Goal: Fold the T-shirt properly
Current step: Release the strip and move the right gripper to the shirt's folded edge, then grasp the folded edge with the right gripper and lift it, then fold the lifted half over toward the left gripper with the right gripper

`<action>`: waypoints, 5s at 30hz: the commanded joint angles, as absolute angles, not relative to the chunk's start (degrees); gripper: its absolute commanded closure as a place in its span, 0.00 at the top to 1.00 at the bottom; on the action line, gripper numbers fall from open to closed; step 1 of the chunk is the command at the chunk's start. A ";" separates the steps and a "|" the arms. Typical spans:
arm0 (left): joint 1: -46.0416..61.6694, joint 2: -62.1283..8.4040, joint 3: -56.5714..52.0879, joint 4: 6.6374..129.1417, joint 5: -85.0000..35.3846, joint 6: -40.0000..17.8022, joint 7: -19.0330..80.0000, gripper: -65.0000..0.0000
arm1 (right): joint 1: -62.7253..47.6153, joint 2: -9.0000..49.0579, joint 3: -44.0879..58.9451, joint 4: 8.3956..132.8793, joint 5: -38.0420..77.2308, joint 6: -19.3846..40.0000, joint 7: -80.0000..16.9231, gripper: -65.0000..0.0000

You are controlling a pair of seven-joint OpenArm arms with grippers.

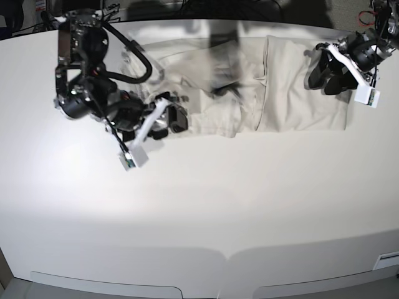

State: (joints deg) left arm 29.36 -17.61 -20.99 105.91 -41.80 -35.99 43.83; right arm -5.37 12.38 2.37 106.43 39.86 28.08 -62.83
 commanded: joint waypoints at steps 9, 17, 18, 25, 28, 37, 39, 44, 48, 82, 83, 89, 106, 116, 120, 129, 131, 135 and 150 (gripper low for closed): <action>29.36 -18.26 -21.32 106.85 -42.89 -36.21 42.59 0.43 | -9.76 19.38 15.75 107.35 49.78 28.03 -69.63 0.47; 29.39 -18.13 -21.32 106.85 -43.03 -36.21 42.35 0.43 | -12.10 21.28 17.08 101.30 49.76 28.03 -70.39 0.47; 29.39 -18.11 -21.32 106.85 -43.05 -36.21 42.35 0.43 | -12.03 21.28 17.08 99.83 49.71 28.05 -69.76 0.47; 29.36 -18.13 -21.32 106.85 -43.05 -36.21 42.33 0.43 | -9.78 21.19 16.34 89.41 49.78 28.71 -67.24 0.47; 29.39 -18.13 -21.32 106.85 -43.03 -36.21 42.33 0.43 | -9.02 20.12 15.75 85.30 50.11 29.50 -67.79 0.47; 29.36 -18.13 -21.32 106.85 -43.03 -36.21 42.33 0.43 | -8.40 16.32 15.27 83.13 56.10 33.26 -72.95 0.47; 29.36 -18.13 -21.32 106.85 -43.03 -36.21 42.33 0.43 | -8.40 15.81 14.52 83.13 56.16 33.28 -72.88 0.47; 29.39 -18.13 -21.32 106.85 -43.03 -36.21 42.35 0.43 | -8.40 14.55 10.13 83.13 55.68 33.74 -69.43 0.47; 29.39 -18.13 -21.32 106.85 -43.03 -36.21 42.37 0.43 | -8.40 13.78 5.63 83.11 53.28 33.87 -63.99 0.47; 29.39 -18.11 -21.32 106.85 -39.00 -36.21 42.33 0.43 | -4.54 22.79 15.46 83.53 48.99 38.83 -55.75 0.00; 29.39 -18.11 -21.32 106.85 -39.00 -36.21 42.33 0.43 | -4.16 22.59 15.46 84.03 50.50 38.85 -56.64 0.00; 29.39 -18.11 -21.32 106.83 -38.98 -36.23 42.28 0.43 | -3.84 19.97 15.25 92.60 56.75 38.81 -61.34 0.00; 29.36 -18.15 -21.32 106.83 -38.98 -36.27 41.71 0.43 | 0.08 -3.49 0.67 102.26 42.06 36.82 -58.83 0.00; 29.36 -18.28 -21.32 106.83 -38.96 -36.25 41.78 0.43 | 0.14 -9.00 -13.76 100.68 26.96 30.81 -55.88 0.00; 29.36 -18.28 -21.32 106.83 -38.98 -36.25 41.74 0.43 | 0.12 -9.00 -17.80 100.36 29.87 29.56 -53.04 0.32; 29.36 -18.28 -21.32 106.83 -38.98 -36.25 41.91 0.43 | 0.14 -9.00 -21.02 100.36 35.70 27.81 -44.88 0.37; 29.36 -18.28 -21.32 106.83 -38.98 -36.25 41.91 0.43 | 0.21 -9.00 -20.97 100.36 38.74 27.83 -44.29 0.37; 29.36 -18.28 -21.32 106.83 -39.75 -36.23 41.91 0.43 | 1.65 -9.00 -20.78 100.36 38.39 27.97 -44.21 0.37; 29.34 -9.76 -21.26 106.83 -58.04 -36.49 44.88 0.00 | 8.73 -1.43 -10.31 99.94 20.93 27.99 -45.82 0.00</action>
State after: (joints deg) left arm 29.32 -9.37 -20.99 105.91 -56.62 -35.99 46.00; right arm 7.53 -0.67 -10.11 99.26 19.81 27.64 -47.37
